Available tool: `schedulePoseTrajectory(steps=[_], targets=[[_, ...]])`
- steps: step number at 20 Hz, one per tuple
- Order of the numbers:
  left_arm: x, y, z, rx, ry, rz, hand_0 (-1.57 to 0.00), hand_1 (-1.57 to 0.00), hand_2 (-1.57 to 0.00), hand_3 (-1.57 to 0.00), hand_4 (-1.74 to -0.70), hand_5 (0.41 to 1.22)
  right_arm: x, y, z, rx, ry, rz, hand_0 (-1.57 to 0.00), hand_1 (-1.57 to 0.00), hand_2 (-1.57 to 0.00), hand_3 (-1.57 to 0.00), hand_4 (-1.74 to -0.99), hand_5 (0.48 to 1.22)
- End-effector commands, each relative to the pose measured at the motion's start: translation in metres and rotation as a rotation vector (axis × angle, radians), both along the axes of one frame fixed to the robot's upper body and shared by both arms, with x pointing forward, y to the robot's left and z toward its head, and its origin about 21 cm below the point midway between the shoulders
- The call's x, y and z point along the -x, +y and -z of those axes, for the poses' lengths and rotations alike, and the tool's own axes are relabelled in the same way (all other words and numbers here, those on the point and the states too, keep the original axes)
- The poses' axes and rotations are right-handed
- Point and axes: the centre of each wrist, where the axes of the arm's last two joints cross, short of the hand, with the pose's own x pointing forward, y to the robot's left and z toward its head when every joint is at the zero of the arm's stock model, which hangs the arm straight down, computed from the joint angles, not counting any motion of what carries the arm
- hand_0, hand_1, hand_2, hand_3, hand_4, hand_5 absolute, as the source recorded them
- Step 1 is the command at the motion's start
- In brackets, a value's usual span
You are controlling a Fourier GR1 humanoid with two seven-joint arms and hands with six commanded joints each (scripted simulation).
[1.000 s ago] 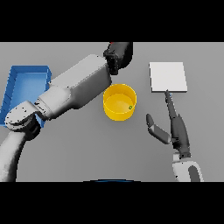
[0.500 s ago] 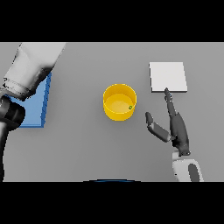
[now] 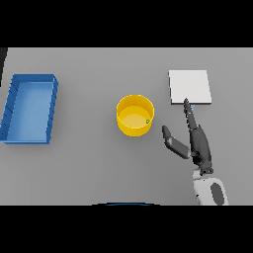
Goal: Pick up the red beaker and tilt it to pour out 1 green nut into yellow bowl. Pick up the yellow bowl and place it on the metallic measuring scale.
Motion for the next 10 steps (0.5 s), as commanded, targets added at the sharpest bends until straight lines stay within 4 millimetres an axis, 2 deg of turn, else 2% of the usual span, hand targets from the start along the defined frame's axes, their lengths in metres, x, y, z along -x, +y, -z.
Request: schedulePoseTrajectory(steps=[1,5,7,10], targets=[[0.002,0.009,0.013,0.080,-0.003,-0.063,-1.57,-1.57,-1.57,-1.43,-1.74,1.221,0.003,0.002,0.003,0.002,-0.002,-0.008,0.00,0.00,0.00,0.00,-1.050,0.653],[0.020,0.048,0.058,0.321,-0.017,-0.202,-1.57,-1.57,-1.57,-1.47,-1.74,1.221,0.004,0.000,0.001,0.026,-0.012,-0.009,0.00,0.00,0.00,0.00,-1.047,0.651],[0.029,0.052,0.078,0.406,-0.025,-0.232,-1.57,-1.57,-1.57,-1.47,-1.74,1.221,0.004,-0.002,-0.003,0.055,-0.010,0.011,0.00,0.00,0.00,0.00,-1.052,0.648],[0.047,0.055,0.097,0.475,-0.039,-0.284,-1.57,-1.57,-1.57,-1.48,-1.74,1.221,0.004,0.000,-0.002,0.062,-0.001,0.003,0.00,0.00,0.00,0.00,-1.041,0.650]])
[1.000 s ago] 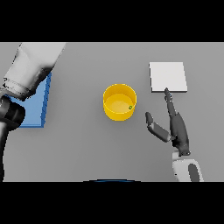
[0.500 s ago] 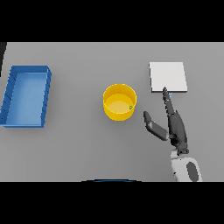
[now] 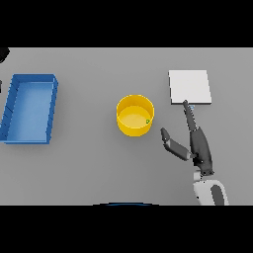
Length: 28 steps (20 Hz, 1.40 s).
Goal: Pick up the red beaker and tilt it to pour out 1 green nut into yellow bowl. Pick up the yellow bowl and place it on the metallic measuring scale.
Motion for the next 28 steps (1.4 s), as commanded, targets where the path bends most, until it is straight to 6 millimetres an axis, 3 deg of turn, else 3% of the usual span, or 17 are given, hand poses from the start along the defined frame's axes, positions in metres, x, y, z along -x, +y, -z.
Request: schedulePoseTrajectory(steps=[1,9,15,17,20,22,23,25,28], targets=[[0.007,-0.002,0.007,0.033,0.009,-0.033,-1.57,-1.57,-1.57,-1.46,-1.74,1.221,-0.001,0.001,0.002,0.005,0.008,0.000,0.00,0.00,0.00,0.00,-1.035,0.650],[0.051,-0.010,0.051,0.170,-0.025,-0.075,-1.57,-1.57,-1.57,-1.51,-1.74,1.221,0.000,-0.005,0.005,-0.017,0.000,-0.015,0.00,0.00,0.00,0.00,-1.004,0.648],[0.072,-0.014,0.070,0.194,0.001,-0.098,-1.57,-1.57,-1.57,-1.56,-1.74,1.046,0.005,-0.004,0.006,-0.016,-0.023,-0.017,0.00,0.00,0.00,0.00,-1.013,0.644],[0.079,-0.018,0.077,0.163,0.022,-0.082,-1.57,-1.57,-1.57,-1.56,-1.65,0.941,0.004,-0.001,0.007,-0.013,-0.010,-0.012,0.00,0.00,0.00,0.00,-1.021,0.636],[0.087,-0.018,0.078,0.140,0.048,-0.076,-1.57,-1.54,-1.50,-1.47,-1.28,0.810,0.002,-0.003,0.006,-0.009,-0.002,-0.005,0.00,0.00,0.00,0.00,-1.012,0.634],[0.090,-0.014,0.074,0.137,0.056,-0.051,-1.39,-1.22,-1.21,-1.14,-1.07,0.749,0.002,-0.006,0.009,-0.021,-0.003,-0.006,0.00,0.00,0.00,0.00,-1.007,0.635],[0.090,-0.013,0.076,0.136,0.069,-0.054,-1.21,-1.00,-1.02,-0.95,-1.00,0.720,0.003,-0.008,0.006,-0.024,-0.015,-0.009,0.00,0.00,0.00,0.00,-1.004,0.636],[0.091,-0.016,0.079,0.132,0.098,-0.035,-0.77,-0.64,-0.65,-0.61,-0.92,0.677,0.004,-0.007,0.004,-0.030,-0.020,-0.010,0.00,0.00,0.00,0.00,-1.005,0.634],[0.088,-0.013,0.081,0.080,0.147,-0.012,-0.39,-0.33,-0.33,-0.31,-0.84,0.657,0.004,-0.004,0.005,-0.021,-0.017,-0.010,0.00,0.00,0.00,0.00,-1.011,0.639]])
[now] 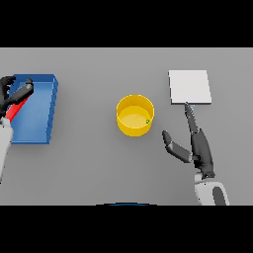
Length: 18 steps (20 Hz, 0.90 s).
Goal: Pick up the red beaker and tilt it to pour out 1 green nut into yellow bowl. Pick up the yellow bowl and place it on the metallic measuring scale.
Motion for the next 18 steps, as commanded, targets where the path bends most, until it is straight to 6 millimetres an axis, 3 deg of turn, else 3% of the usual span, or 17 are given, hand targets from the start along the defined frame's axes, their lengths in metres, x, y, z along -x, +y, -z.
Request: schedulePoseTrajectory(steps=[1,6,8,15,18], targets=[[0.001,-0.001,0.005,0.000,0.006,0.021,-0.32,-0.26,-0.27,-0.25,-0.82,0.657,0.000,0.000,0.000,0.002,0.000,0.000,0.00,0.00,0.00,0.00,-1.009,0.639],[0.000,-0.001,0.008,0.005,-0.033,0.040,-0.10,-0.08,-0.09,-0.08,-0.78,0.651,-0.001,-0.004,0.000,0.061,0.043,0.000,0.00,0.00,0.00,0.00,-1.020,0.640],[0.001,-0.003,0.007,-0.013,-0.059,0.057,-0.07,-0.05,-0.06,-0.05,-0.76,0.657,-0.014,-0.007,-0.011,0.125,0.030,-0.101,0.00,0.00,0.00,0.00,-1.005,0.669],[0.000,-0.005,0.005,-0.007,-0.072,0.072,-0.01,-0.01,-0.01,-0.01,-0.73,0.677,-0.060,0.002,-0.049,0.686,-0.002,-0.385,0.00,0.00,0.00,0.00,-1.174,0.674],[-0.001,-0.004,0.007,-0.005,-0.068,0.075,-0.01,0.00,-0.01,0.00,-0.74,0.689,-0.076,0.010,-0.058,0.840,-0.036,-0.500,0.00,0.00,0.00,0.00,-1.207,0.674]])
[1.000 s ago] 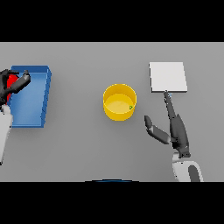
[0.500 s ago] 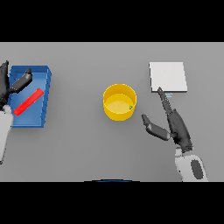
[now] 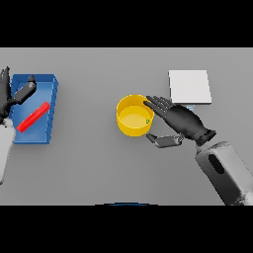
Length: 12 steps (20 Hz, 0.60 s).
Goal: Pick up the red beaker and tilt it to pour out 1 green nut into yellow bowl. Pick up the yellow bowl and place it on the metallic measuring scale.
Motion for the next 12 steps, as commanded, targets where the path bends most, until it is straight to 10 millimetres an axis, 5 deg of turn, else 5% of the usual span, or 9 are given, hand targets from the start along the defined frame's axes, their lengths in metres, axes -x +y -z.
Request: schedulePoseTrajectory(steps=[1,6,12], targets=[[-0.001,-0.001,0.000,-0.003,0.004,0.002,0.00,0.00,0.00,0.00,-0.74,0.693,-0.007,0.002,-0.006,0.062,-0.018,-0.042,0.00,0.00,0.00,0.00,-1.217,0.676],[0.000,0.002,-0.003,-0.012,0.010,-0.001,0.00,0.00,0.00,0.00,-0.75,0.704,-0.028,0.023,-0.013,0.329,-0.045,-0.196,0.00,0.00,0.00,0.00,-1.218,0.707],[0.004,0.001,-0.003,-0.002,0.006,0.007,0.00,0.00,0.00,0.00,-0.74,0.698,-0.042,0.049,-0.001,0.439,0.018,-0.297,0.00,0.00,0.00,0.00,-1.225,0.722]])
